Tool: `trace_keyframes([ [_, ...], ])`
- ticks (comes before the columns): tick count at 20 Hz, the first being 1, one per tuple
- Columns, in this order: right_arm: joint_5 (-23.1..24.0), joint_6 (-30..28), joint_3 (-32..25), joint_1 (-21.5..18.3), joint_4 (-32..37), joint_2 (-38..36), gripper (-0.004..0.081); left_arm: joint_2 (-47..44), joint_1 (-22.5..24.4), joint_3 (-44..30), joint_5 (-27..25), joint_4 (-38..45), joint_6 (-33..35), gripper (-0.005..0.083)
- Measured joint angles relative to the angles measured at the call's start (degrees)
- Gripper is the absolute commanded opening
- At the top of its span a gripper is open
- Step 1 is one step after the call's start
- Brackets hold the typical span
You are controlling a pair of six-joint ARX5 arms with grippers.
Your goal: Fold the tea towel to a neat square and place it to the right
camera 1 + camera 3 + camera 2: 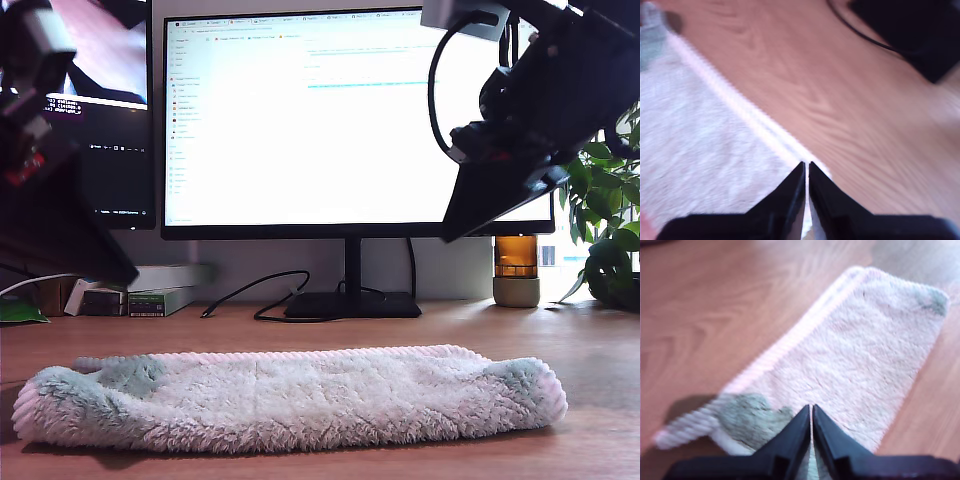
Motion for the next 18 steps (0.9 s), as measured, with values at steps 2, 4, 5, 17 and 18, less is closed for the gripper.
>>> trace_keyframes([
  [2,-3.48,-1.11,0.07,-1.01,-0.07,2.73,-0.0011,3.08,-0.02,0.02,1.81,0.11,-0.42,-0.0024],
  [4,-5.64,-1.84,0.55,-1.81,-0.17,6.54,-0.0011,6.56,0.0,0.63,2.62,-2.23,-0.94,-0.0024],
  [5,-6.75,-2.69,1.25,-2.16,-0.59,8.57,-0.0011,7.69,0.0,1.16,2.67,-3.91,-1.01,-0.0024],
  [17,-11.1,-10.73,9.62,-4.9,-4.83,23.1,-0.0011,16.57,0.0,6.38,0.66,-9.88,-1.07,-0.0024],
  [18,-10.75,-11.89,9.62,-5.16,-4.85,23.39,-0.0011,16.79,0.0,6.43,-0.96,-10.29,-1.16,-0.0024],
])
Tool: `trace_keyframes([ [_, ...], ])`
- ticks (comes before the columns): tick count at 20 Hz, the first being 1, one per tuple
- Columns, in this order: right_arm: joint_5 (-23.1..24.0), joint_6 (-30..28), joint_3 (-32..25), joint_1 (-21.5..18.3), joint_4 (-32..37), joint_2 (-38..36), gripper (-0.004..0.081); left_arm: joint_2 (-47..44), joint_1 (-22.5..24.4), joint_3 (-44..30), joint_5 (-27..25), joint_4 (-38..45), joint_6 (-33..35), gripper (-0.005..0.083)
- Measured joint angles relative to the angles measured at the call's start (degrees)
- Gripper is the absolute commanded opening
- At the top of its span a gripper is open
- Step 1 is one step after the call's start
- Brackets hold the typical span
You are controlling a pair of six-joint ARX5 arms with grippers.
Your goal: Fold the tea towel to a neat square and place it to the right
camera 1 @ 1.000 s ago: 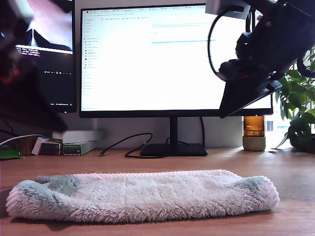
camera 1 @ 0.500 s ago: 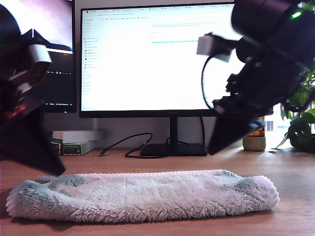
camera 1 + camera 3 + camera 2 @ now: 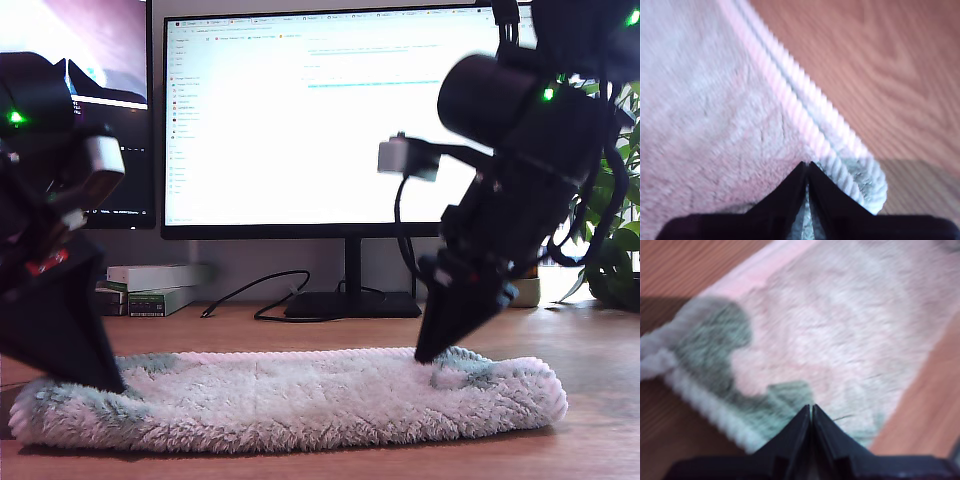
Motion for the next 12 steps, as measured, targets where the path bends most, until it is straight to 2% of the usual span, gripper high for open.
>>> trace_keyframes([
  [3,0.31,-1.22,0.0,-1.09,0.0,0.07,-0.0011,0.83,0.0,0.04,-2.49,-1.29,-0.22,-0.0024],
  [10,0.33,-1.31,0.7,-1.68,-2.69,1.29,-0.0011,2.51,0.0,0.83,-3.89,0.15,-0.26,-0.0024],
  [12,1.79,-1.31,0.76,-1.66,-3.1,1.29,-0.0011,3.41,0.0,1.38,-4.26,0.9,-0.24,-0.0024],
])
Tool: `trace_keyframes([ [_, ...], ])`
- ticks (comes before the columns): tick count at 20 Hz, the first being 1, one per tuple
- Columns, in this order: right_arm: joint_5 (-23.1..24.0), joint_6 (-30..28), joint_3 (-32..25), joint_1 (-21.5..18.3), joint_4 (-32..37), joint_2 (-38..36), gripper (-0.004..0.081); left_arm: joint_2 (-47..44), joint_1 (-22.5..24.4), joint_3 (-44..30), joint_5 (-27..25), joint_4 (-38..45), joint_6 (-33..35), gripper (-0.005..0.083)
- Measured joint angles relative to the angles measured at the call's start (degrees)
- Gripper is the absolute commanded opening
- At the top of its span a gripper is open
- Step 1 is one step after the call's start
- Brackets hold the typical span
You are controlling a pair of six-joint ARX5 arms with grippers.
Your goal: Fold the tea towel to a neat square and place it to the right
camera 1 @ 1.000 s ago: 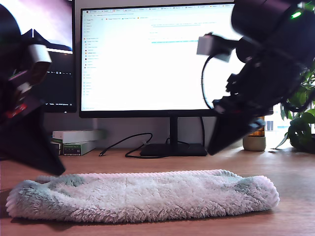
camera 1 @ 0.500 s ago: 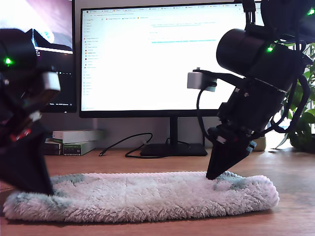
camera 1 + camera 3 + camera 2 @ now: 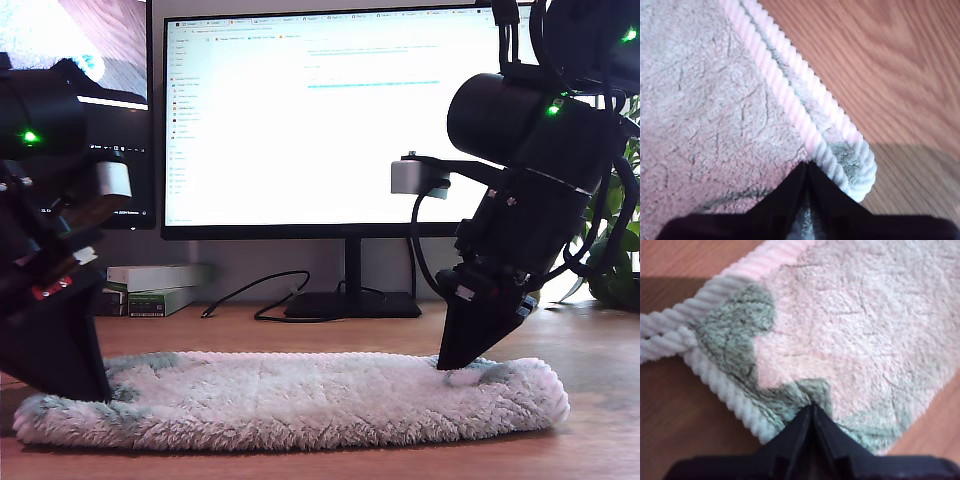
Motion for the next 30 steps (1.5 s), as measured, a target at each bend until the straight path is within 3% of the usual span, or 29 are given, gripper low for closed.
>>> trace_keyframes([
  [13,6.1,2.86,2.47,0.48,-8.92,-0.22,-0.0011,4.9,-0.11,5.29,-6.56,3.72,4.37,-0.0024],
  [30,6.88,4.42,2.71,9.16,-12.33,-0.61,-0.0011,10.47,-1.25,6.88,-7.04,15.76,6.45,-0.0024],
])
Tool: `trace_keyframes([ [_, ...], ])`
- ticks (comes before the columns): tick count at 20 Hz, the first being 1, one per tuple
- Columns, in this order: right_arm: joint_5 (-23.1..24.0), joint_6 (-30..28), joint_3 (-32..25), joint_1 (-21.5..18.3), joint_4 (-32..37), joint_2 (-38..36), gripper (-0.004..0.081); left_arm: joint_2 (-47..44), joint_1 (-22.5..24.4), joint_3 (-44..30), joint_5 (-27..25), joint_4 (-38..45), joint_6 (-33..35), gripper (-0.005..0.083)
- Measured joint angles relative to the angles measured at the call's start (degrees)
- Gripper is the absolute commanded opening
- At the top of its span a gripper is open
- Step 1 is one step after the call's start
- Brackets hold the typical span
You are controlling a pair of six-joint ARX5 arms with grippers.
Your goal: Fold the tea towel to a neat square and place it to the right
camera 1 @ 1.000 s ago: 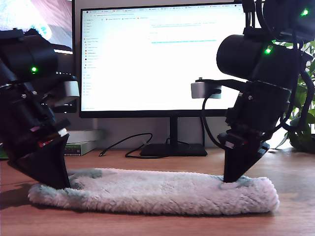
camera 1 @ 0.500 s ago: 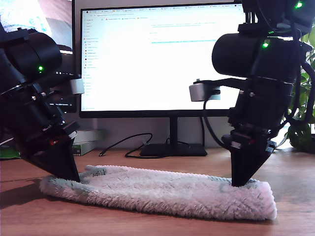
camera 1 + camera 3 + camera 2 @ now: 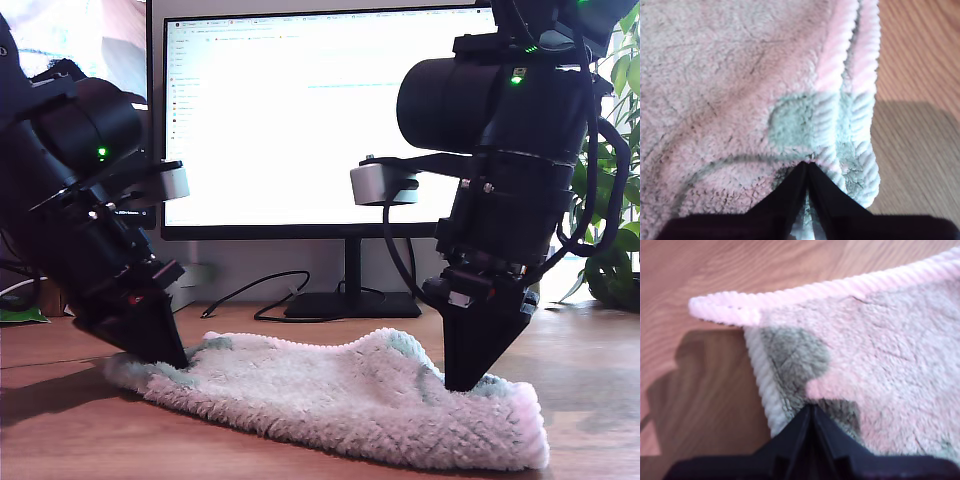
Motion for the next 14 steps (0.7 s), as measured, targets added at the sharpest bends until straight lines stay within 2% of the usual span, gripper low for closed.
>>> trace_keyframes([
  [6,-2.21,2.97,0.0,0.17,-1.05,-0.07,-0.0011,5.4,-0.98,6.34,0.0,-0.02,1.29,-0.0024],
  [11,-2.99,6.14,0.0,2.29,-2.4,-0.17,-0.0011,8.39,-1.36,10.4,0.28,-1.2,2.8,-0.0024],
  [14,-3.69,10.64,0.0,2.97,-3.02,-0.2,-0.0011,10.49,-1.84,12.96,1.16,-1.31,2.93,-0.0024],
])
